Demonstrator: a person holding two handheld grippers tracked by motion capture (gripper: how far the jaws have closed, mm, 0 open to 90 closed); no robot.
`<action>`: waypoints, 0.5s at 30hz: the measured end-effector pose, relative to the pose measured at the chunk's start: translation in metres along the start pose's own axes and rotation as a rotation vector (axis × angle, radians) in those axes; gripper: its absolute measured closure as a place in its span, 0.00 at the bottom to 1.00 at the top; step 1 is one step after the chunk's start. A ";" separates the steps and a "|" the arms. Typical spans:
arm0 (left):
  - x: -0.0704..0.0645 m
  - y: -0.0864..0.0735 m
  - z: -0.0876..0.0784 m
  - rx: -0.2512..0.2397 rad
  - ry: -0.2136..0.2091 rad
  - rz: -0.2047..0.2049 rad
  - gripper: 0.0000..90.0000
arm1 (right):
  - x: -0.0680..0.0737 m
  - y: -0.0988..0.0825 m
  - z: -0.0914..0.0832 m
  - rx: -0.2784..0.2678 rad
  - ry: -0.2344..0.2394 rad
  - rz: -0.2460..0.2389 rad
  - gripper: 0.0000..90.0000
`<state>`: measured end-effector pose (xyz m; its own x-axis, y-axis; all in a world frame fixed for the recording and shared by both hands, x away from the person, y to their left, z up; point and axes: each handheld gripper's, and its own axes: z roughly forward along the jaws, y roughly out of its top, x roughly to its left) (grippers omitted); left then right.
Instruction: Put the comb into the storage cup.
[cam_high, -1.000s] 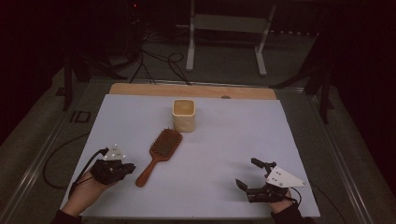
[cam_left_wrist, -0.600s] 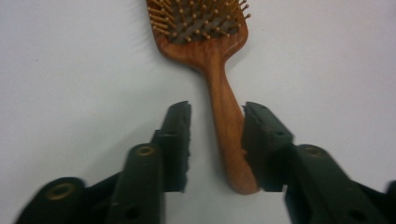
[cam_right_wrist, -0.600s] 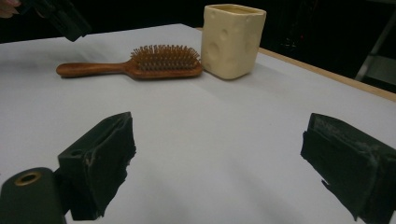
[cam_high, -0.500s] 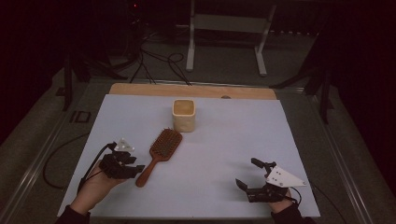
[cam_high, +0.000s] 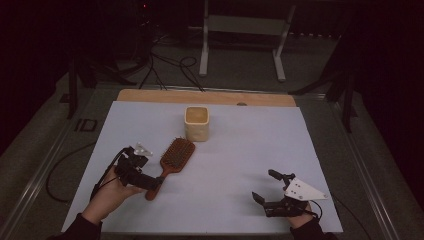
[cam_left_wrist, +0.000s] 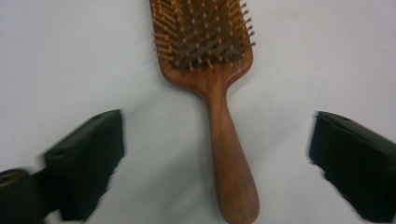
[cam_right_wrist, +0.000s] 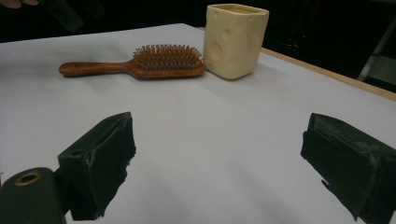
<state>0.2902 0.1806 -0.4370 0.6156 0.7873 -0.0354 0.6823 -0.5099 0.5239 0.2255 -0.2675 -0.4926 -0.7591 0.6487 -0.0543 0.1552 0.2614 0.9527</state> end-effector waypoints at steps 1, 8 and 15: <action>0.000 0.001 -0.001 0.000 -0.002 -0.005 0.01 | 0.000 0.000 0.000 -0.001 -0.001 -0.001 0.10; -0.003 0.010 0.010 0.053 0.000 -0.069 0.00 | 0.000 0.000 0.000 -0.002 0.002 0.005 0.10; -0.005 0.018 0.028 0.118 -0.020 -0.113 0.00 | 0.000 0.000 0.001 -0.002 0.003 0.000 0.10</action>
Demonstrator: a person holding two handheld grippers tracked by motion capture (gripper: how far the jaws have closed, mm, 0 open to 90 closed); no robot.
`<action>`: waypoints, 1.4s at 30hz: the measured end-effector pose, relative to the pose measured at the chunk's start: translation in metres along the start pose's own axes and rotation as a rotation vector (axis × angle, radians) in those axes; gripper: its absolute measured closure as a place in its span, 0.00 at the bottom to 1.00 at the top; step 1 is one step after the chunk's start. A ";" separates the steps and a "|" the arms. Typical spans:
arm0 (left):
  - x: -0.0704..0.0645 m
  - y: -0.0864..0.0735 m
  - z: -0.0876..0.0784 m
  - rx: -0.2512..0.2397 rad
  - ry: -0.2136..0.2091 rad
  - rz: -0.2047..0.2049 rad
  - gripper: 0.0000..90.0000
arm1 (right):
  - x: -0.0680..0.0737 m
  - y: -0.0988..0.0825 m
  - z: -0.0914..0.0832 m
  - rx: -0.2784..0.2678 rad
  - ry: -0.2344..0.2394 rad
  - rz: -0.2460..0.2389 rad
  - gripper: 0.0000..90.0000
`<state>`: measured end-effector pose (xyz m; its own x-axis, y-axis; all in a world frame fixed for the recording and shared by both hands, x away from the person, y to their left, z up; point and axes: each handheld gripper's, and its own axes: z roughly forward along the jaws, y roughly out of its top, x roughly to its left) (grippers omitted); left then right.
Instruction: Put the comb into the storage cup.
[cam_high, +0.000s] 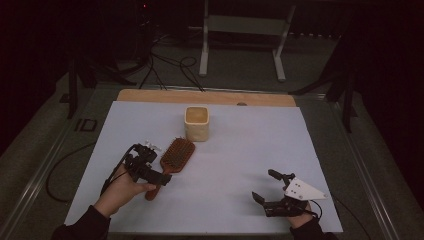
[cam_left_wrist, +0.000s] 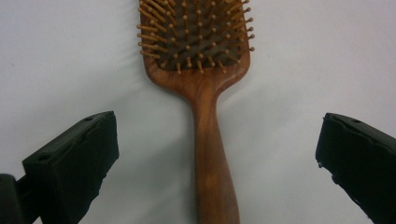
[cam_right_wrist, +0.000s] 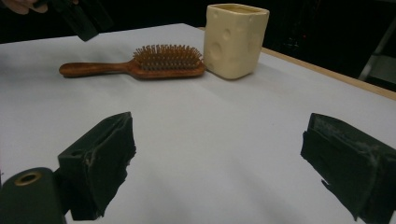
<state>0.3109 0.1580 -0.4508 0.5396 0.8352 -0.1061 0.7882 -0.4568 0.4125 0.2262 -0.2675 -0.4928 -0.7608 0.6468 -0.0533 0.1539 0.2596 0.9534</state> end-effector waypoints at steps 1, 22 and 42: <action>0.000 0.002 0.002 0.009 -0.004 -0.006 0.00 | 0.000 0.000 0.000 0.001 0.000 -0.001 0.10; 0.001 0.017 0.032 0.148 0.022 -0.035 0.20 | 0.001 0.000 0.000 0.000 0.006 0.003 0.10; 0.004 0.015 0.048 0.201 0.076 -0.031 0.61 | 0.000 0.001 -0.002 -0.008 0.001 0.001 0.10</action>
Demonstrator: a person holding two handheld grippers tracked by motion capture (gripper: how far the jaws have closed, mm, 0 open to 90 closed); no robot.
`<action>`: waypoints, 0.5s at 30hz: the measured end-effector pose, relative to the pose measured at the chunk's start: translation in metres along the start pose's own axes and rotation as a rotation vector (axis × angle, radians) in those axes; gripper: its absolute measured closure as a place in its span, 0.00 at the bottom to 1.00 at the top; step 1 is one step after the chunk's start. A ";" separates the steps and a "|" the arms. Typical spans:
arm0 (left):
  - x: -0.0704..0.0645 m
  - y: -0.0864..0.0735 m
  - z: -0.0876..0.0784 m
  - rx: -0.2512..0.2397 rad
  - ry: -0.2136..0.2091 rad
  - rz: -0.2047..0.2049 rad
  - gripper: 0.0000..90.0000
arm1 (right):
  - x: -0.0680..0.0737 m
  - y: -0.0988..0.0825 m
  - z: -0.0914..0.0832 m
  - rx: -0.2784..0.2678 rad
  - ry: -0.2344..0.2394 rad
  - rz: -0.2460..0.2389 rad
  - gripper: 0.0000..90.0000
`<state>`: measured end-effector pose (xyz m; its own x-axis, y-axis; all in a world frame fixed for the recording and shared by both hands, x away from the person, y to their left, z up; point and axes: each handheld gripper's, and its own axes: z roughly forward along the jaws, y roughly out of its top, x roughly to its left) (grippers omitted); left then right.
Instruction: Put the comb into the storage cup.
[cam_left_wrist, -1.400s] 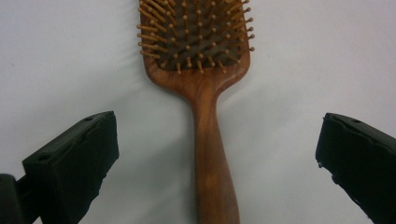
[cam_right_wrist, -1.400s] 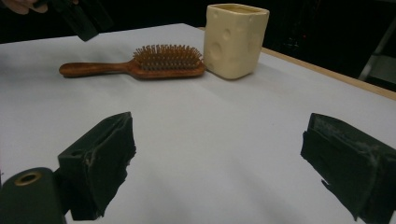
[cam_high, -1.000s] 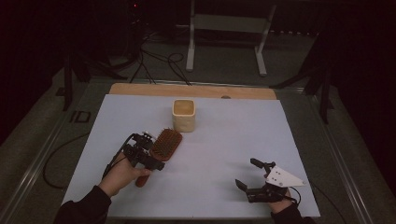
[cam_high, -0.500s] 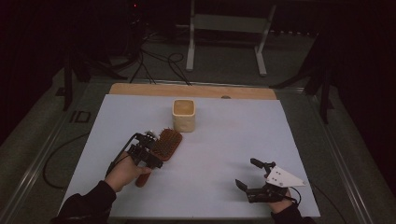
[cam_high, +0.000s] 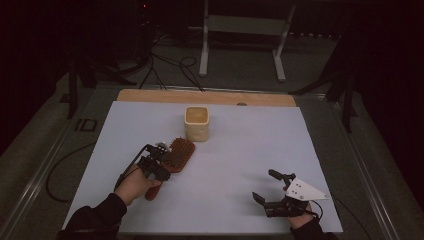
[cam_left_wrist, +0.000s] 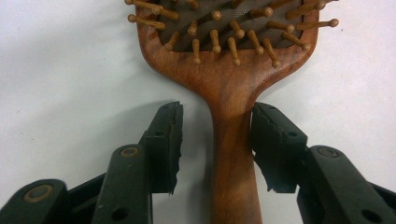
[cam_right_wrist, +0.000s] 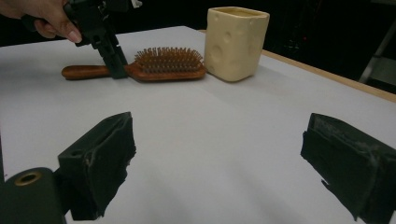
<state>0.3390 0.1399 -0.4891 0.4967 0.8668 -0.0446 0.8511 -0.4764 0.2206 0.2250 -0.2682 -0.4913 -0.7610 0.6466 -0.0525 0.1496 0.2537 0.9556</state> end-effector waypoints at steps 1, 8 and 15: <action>0.000 0.000 0.000 0.000 0.000 0.002 0.63 | 0.000 0.000 0.000 -0.002 0.001 -0.002 0.10; -0.006 -0.002 0.002 -0.006 0.026 0.021 0.69 | 0.000 0.000 0.001 0.001 0.003 -0.004 0.10; -0.008 -0.002 0.002 -0.007 0.017 0.058 0.81 | 0.000 0.000 0.000 0.000 0.003 -0.004 0.10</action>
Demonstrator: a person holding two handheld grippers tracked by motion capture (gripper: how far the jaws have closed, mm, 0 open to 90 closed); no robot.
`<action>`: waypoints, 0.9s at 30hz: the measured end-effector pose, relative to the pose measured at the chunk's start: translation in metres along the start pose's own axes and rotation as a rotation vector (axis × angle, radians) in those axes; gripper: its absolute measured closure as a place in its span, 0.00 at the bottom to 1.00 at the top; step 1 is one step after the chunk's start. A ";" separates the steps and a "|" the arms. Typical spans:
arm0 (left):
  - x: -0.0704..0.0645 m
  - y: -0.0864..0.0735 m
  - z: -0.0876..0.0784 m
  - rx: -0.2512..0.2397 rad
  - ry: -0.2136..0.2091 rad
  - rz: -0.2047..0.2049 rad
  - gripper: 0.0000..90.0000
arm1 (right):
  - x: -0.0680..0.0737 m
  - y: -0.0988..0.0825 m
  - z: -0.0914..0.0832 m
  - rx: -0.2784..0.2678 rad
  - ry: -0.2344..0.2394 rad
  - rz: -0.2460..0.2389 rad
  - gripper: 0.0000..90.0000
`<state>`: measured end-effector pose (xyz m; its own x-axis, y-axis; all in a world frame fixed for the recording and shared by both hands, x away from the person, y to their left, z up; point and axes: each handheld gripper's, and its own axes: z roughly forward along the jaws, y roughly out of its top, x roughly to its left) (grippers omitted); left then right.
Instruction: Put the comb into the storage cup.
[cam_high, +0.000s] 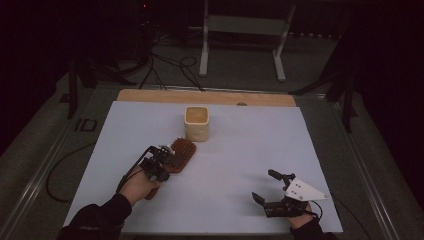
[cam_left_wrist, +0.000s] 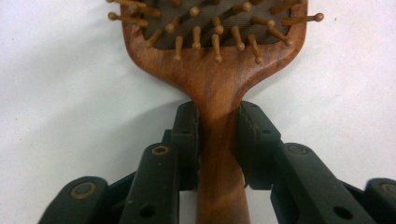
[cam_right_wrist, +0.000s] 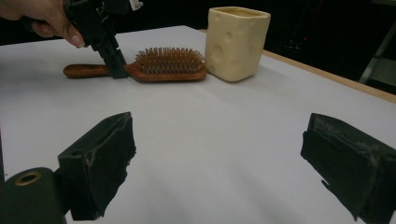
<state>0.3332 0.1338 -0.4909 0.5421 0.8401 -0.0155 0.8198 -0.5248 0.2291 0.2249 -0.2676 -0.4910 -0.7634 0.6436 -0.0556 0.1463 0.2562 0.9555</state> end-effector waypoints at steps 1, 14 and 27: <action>0.001 0.000 0.000 -0.003 -0.005 -0.004 0.81 | 0.000 0.000 0.000 -0.001 0.000 0.002 0.10; 0.009 -0.010 -0.001 -0.071 -0.059 -0.012 0.82 | -0.001 0.000 -0.001 -0.003 -0.001 0.009 0.10; 0.002 -0.029 -0.012 -0.172 -0.046 0.075 0.82 | -0.001 0.000 0.000 -0.003 -0.001 0.014 0.10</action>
<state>0.3083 0.1521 -0.4860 0.6119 0.7902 -0.0354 0.7351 -0.5516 0.3941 0.2254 -0.2685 -0.4911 -0.7607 0.6477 -0.0425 0.1553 0.2452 0.9569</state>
